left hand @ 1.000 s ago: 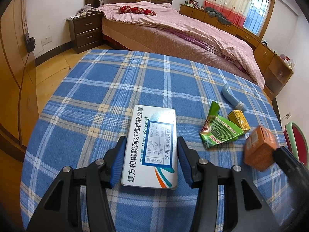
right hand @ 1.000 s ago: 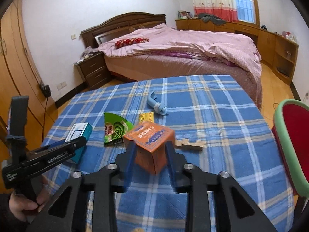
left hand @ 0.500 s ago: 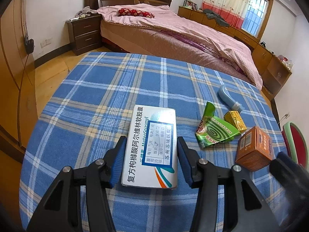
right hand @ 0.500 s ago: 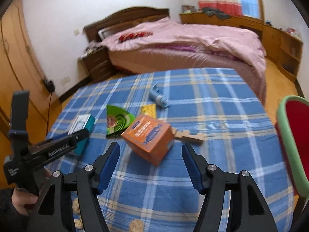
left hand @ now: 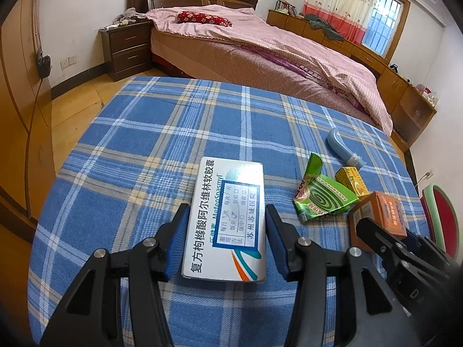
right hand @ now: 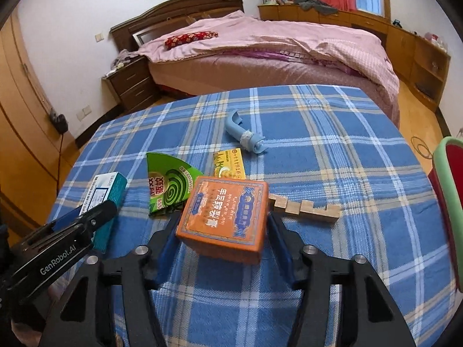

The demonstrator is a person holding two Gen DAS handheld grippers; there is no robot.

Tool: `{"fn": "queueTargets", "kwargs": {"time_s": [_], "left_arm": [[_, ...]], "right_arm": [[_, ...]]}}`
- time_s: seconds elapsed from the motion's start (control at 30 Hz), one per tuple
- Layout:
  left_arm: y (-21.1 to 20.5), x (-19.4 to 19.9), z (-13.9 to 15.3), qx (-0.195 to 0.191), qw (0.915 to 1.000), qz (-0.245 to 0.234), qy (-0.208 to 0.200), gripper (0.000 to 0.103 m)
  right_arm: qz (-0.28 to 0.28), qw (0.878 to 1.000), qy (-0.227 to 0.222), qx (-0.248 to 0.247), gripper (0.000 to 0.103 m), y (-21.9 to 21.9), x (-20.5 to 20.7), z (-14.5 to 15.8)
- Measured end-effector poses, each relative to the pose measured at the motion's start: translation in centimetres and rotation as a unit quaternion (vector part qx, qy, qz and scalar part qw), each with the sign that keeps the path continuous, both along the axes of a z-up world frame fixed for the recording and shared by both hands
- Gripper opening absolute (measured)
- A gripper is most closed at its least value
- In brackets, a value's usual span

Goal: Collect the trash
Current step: 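Grasp the orange printed box with the right tool while the left tool holds the white box, then carry both boxes over the red bucket and open both tools to drop them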

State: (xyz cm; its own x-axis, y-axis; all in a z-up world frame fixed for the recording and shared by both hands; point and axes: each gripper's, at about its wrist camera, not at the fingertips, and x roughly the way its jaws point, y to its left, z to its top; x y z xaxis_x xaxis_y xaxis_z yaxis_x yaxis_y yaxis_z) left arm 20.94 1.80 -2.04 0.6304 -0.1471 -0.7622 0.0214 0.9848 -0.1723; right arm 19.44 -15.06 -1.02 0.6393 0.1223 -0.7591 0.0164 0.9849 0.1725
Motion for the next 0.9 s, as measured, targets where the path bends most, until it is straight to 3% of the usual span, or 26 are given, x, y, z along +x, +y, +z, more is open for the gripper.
{"fn": "queueTargets", "kwargs": {"time_s": [0.47,0.9], "left_arm": [[-2.1,-1.0,0.7,0.011,0.9995,-0.03,-0.009,0.052],[-6.1,-4.3,3.2,0.014,0.9968,-0.072,-0.03,0.052]], "right_arm": [[-0.017,0.997,-0.057,0.041,0.051,-3.1,-6.3,3.5],[-0.085,0.99,-0.094,0.058,0.051,-9.5,-12.3,5.9]]}}
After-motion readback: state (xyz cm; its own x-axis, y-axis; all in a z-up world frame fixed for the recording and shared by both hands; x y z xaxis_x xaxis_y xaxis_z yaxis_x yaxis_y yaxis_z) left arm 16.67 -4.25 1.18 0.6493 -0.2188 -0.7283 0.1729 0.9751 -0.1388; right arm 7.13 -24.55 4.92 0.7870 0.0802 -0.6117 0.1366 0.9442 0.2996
